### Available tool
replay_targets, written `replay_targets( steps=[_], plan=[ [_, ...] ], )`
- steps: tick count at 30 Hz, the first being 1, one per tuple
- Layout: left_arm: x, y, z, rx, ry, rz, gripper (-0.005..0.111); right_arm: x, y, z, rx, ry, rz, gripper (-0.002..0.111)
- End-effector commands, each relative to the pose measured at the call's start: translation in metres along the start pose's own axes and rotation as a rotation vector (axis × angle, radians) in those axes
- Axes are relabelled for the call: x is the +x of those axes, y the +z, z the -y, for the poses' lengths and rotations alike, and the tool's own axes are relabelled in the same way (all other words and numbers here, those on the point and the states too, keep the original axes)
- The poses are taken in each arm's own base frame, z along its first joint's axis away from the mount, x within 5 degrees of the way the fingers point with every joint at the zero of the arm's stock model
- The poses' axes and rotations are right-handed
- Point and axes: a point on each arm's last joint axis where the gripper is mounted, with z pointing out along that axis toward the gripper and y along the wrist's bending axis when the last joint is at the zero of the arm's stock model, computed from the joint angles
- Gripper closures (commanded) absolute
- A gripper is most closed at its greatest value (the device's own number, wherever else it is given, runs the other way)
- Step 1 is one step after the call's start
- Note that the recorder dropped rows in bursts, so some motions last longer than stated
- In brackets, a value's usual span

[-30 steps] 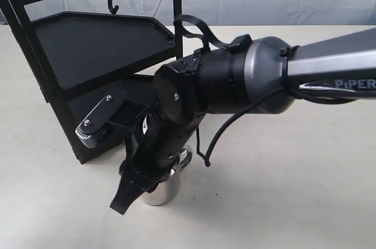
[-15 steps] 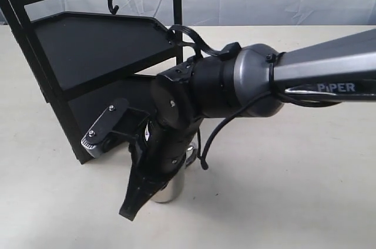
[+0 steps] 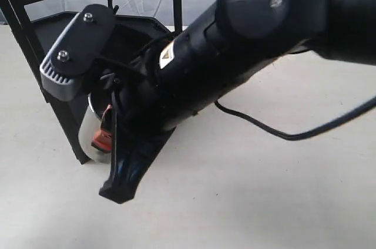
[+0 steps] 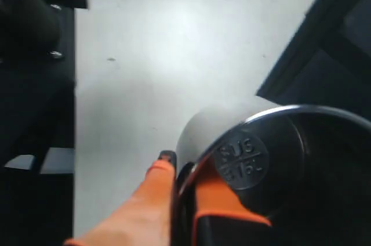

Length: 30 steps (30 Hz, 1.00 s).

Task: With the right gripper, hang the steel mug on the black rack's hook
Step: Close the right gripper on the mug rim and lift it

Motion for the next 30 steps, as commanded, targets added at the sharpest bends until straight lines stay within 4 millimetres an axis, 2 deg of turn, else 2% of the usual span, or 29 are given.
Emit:
replay_targets(
  steps=[1,5,6,8,16,19,22,25,30],
  plan=[
    [-0.002,0.0,0.0,0.001,0.0,0.011,0.107,-0.001,-0.037,-0.026,-0.085,-0.076,0.124,0.108],
    [-0.002,0.0,0.0,0.001,0.0,0.011,0.107,-0.007,-0.063,-0.033,-0.034,-0.114,0.23,0.108],
    [-0.002,0.0,0.0,0.001,0.0,0.011,0.107,-0.013,-0.076,-0.035,0.007,-0.133,0.304,0.108],
    [-0.002,0.0,0.0,0.001,0.0,0.011,0.107,-0.018,-0.086,-0.036,0.044,-0.154,0.368,0.108],
    [-0.002,0.0,0.0,0.001,0.0,0.011,0.107,-0.029,-0.095,-0.033,0.122,-0.227,0.511,0.108],
    [-0.002,0.0,0.0,0.001,0.0,0.011,0.107,-0.025,-0.089,-0.044,0.013,-0.26,0.557,0.108],
    [-0.002,0.0,0.0,0.001,0.0,0.011,0.107,0.001,-0.066,-0.048,-0.024,-0.267,0.528,0.108],
    [-0.002,0.0,0.0,0.001,0.0,0.011,0.107,0.019,-0.052,-0.05,-0.01,-0.342,0.499,0.108],
    [-0.002,0.0,0.0,0.001,0.0,0.011,0.107,0.021,-0.05,-0.043,0.103,-0.45,0.487,0.108]
  ],
)
